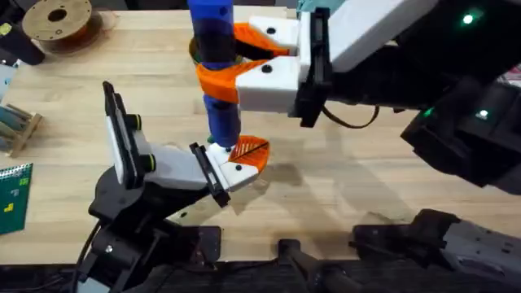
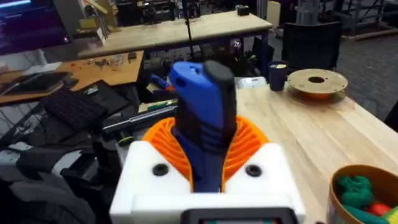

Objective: Pick up the gripper from the table and insert it into the empty holder that is missing its gripper. Then pick up a screw, insert it into the mounting hole, and use the screwdriver to tighten it. Finally, clean up the table by picking up the vegetable and placing it into the bucket.

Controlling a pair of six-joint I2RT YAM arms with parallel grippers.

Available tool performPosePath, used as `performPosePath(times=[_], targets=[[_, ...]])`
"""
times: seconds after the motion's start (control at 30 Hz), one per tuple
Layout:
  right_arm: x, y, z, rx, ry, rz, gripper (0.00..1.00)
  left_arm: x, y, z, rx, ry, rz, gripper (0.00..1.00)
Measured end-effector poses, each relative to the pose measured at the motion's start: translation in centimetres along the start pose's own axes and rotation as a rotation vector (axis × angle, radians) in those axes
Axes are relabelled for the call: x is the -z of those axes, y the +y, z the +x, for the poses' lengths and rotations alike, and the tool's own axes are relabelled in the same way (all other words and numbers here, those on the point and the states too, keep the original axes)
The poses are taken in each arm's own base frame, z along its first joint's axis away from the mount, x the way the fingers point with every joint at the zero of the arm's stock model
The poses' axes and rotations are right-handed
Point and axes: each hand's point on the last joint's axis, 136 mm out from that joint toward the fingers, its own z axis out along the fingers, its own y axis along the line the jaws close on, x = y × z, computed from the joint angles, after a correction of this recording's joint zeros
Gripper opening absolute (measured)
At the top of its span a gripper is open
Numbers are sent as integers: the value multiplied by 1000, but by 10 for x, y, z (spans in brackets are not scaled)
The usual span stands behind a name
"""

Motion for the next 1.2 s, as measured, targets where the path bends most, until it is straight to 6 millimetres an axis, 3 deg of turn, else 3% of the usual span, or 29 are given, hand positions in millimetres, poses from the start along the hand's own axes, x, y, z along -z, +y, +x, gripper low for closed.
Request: performPosePath(times=[0.4, 0.63, 0.8, 0.83, 0.93, 1.0, 1.1, 1.2], targets=[[0, 1, -1, 4, -4, -5, 181, 0, 0, 0, 4, 0, 1, 4], [-2, 11, -21, 101, -132, -70, 171, 2, -2, -14, -35, -37, 0, 4], [0, 3, -28, 49, -161, -49, 166, 2, -3, -18, -45, -45, 2, 10], [8, -8, -55, 82, -236, 18, 166, 1, -1, -2, -8, 0, -1, 43], [17, -10, -82, 122, -307, 47, 165, 1, -1, -1, -7, 1, 0, 93], [17, -9, -90, 129, -307, 50, 164, 1, -1, -1, -7, 1, 0, 99], [15, -15, -79, 112, -240, 67, 163, 1, -1, -1, -7, 1, 0, 97], [20, -37, -63, 112, -173, 128, 162, 1, -1, -1, -7, 1, 0, 97]])
